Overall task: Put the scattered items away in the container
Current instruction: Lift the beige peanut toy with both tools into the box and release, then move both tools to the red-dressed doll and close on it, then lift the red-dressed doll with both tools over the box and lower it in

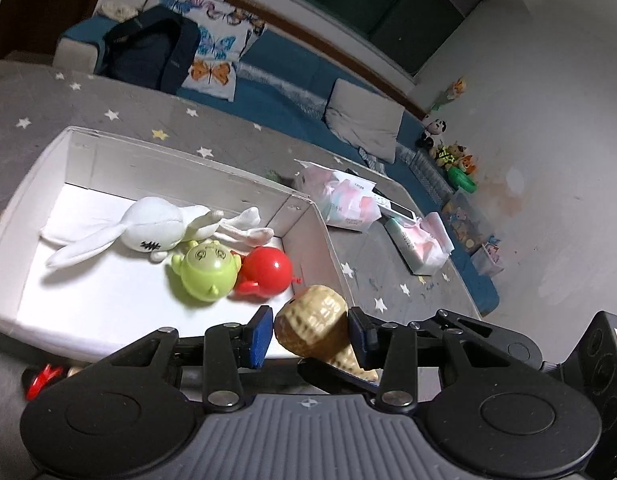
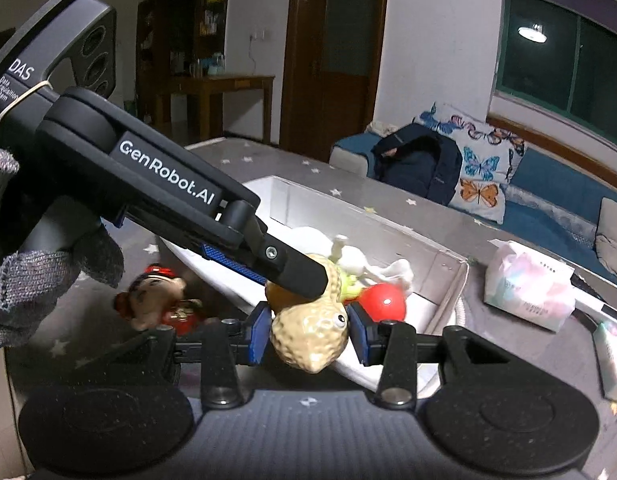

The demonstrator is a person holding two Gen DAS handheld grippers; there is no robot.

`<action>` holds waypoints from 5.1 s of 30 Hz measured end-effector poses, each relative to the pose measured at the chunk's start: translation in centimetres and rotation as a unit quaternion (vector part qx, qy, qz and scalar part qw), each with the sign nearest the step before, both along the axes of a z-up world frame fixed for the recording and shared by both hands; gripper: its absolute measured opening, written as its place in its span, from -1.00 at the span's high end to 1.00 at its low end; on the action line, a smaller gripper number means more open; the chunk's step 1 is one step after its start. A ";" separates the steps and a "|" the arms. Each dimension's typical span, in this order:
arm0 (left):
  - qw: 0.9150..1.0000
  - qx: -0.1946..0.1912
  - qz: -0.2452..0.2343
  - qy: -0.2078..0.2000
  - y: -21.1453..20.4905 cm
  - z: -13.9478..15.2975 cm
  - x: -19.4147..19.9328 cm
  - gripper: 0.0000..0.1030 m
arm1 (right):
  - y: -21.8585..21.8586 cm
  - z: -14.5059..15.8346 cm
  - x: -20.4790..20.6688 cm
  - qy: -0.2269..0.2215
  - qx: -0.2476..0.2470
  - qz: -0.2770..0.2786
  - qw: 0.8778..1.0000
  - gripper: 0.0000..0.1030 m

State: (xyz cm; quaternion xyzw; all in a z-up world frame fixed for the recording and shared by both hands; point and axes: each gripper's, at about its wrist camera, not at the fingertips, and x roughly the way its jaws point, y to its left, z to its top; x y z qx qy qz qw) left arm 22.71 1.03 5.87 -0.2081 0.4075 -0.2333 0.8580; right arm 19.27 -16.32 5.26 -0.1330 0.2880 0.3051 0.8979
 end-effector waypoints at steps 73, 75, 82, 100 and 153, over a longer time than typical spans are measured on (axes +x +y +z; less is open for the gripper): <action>0.997 0.034 0.074 -0.003 5.9 -0.2 -2.1 0.19 | 1.9 -1.0 4.1 0.073 -0.007 0.022 0.997 0.03; 0.996 0.034 0.079 -0.010 6.5 -0.2 -3.0 0.19 | 2.1 -0.6 3.0 0.059 0.006 0.025 0.998 0.03; 0.994 0.038 0.103 -0.013 8.7 -1.1 -6.2 0.19 | 3.8 -1.4 -1.1 0.044 0.040 0.052 0.997 -0.08; 0.988 -0.031 0.147 0.021 13.9 -5.1 -8.3 0.19 | 7.6 -6.3 -1.7 0.110 0.076 0.036 0.990 -0.08; 0.990 -0.086 0.105 0.043 15.7 -8.0 -6.0 0.09 | 7.5 -7.8 -1.0 0.108 0.076 0.105 0.986 -0.27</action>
